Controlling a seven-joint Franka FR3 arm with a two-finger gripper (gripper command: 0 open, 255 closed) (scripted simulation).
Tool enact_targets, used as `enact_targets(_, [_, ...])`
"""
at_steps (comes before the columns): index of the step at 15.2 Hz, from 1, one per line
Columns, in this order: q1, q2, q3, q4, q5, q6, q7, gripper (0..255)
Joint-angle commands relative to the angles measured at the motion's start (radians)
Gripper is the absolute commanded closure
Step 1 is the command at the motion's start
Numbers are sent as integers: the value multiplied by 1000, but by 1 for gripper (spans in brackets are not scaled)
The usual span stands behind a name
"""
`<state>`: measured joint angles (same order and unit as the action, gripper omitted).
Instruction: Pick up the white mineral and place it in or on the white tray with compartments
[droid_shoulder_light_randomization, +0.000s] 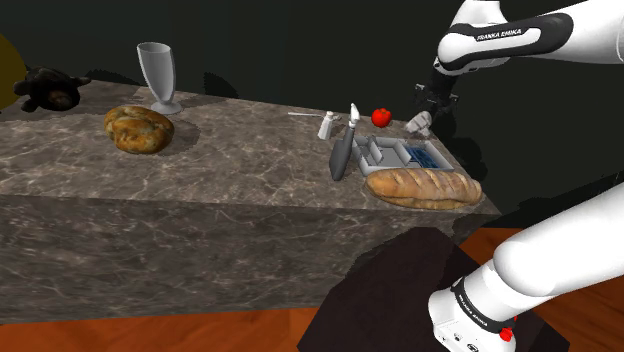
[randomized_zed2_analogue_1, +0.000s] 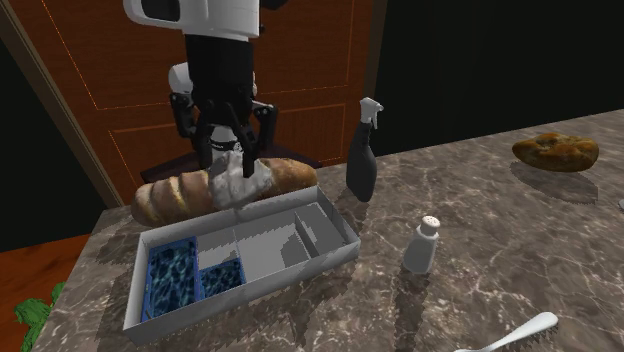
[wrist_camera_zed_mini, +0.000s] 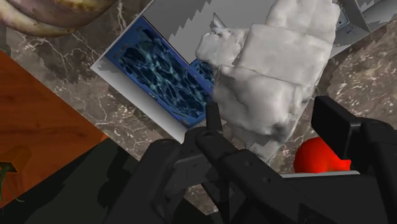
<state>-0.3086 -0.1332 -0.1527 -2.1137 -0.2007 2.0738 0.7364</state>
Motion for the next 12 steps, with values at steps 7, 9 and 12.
enact_targets(7, [-3, 26, -4, -79, -8, 103, 15, 255])
enact_targets(9, [-4, 36, -5, -95, -10, 130, 19, 255])
enact_targets(12, [-5, 53, -6, -118, -13, 170, 25, 255])
